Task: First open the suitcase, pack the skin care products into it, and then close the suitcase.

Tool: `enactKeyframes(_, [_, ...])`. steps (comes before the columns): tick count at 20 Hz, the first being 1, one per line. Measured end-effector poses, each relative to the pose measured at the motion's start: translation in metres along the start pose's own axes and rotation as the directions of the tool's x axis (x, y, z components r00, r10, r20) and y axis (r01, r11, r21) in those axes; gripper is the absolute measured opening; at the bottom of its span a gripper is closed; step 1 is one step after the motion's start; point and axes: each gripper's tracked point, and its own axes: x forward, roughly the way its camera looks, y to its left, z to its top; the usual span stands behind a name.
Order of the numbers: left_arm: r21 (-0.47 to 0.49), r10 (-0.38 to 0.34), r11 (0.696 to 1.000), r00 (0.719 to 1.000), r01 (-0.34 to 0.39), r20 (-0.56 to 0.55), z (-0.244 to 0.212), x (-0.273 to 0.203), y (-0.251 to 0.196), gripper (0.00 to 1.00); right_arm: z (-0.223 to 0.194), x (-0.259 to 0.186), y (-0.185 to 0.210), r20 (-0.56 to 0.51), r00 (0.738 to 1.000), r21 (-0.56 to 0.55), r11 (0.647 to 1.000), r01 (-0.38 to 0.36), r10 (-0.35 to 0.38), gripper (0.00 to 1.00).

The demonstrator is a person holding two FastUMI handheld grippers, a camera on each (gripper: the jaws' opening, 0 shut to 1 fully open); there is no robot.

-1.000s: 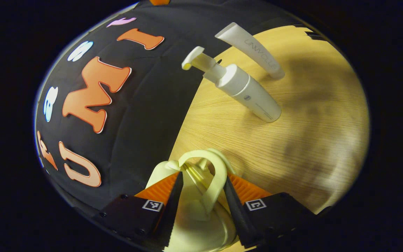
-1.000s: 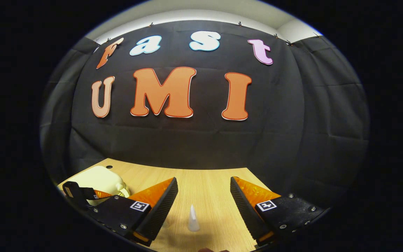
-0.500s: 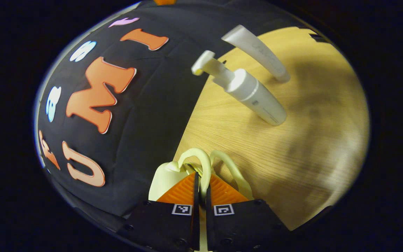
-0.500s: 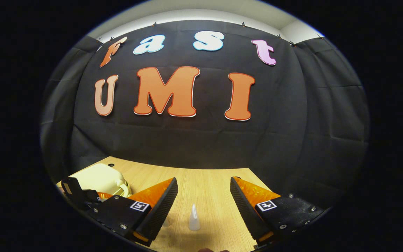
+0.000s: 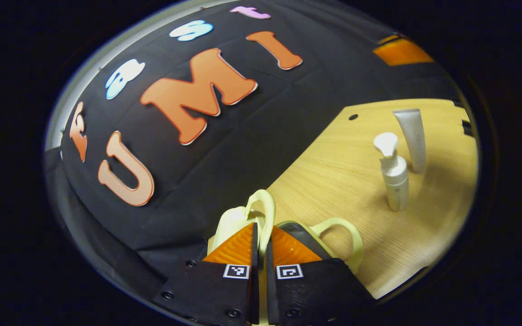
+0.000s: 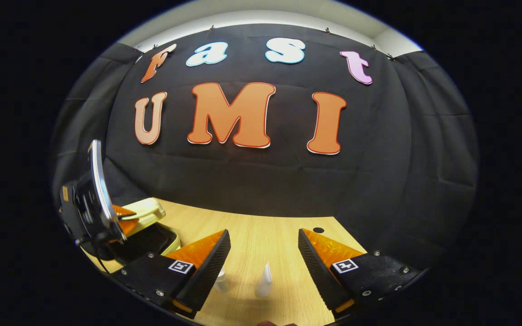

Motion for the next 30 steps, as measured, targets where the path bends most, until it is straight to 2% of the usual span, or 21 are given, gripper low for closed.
enactKeyframes(2, [-0.089,0.024,0.996,1.0,-0.024,-0.003,0.002,-0.002,0.029,0.07,-0.002,0.001,0.008,-0.006,1.0,-0.011,1.0,-0.016,0.016,0.95])
enactKeyframes(5, [-0.217,0.063,0.974,0.998,-0.063,-0.009,0.001,-0.01,0.075,0.08,-0.008,0.0,0.019,-0.025,0.999,-0.017,0.999,-0.037,0.036,0.96])
enactKeyframes(8, [-0.296,0.115,0.948,0.993,-0.116,-0.023,-0.011,-0.018,0.118,0.08,-0.018,0.002,0.032,-0.053,0.997,-0.025,0.998,-0.06,0.059,0.96])
enactKeyframes(12, [-0.344,0.172,0.922,0.984,-0.175,-0.04,-0.029,-0.023,0.169,0.08,-0.03,0.002,0.047,-0.088,0.993,-0.035,0.996,-0.084,0.081,0.96])
enactKeyframes(17, [-0.41,0.224,0.88,0.971,-0.238,-0.081,-0.064,-0.027,0.225,0.08,-0.026,0.007,0.06,-0.087,0.993,-0.032,0.996,-0.083,0.08,0.96])
enactKeyframes(20, [-0.432,0.249,0.86,0.962,-0.272,-0.11,-0.093,-0.026,0.254,0.08,-0.019,0.013,0.064,-0.076,0.995,-0.037,0.997,-0.066,0.063,0.96])
enactKeyframes(30, [-0.454,0.258,0.825,0.939,-0.337,-0.228,-0.211,-0.019,0.32,0.08,-0.006,0.029,0.081,-0.05,0.998,-0.06,0.998,0.032,-0.035,0.96])
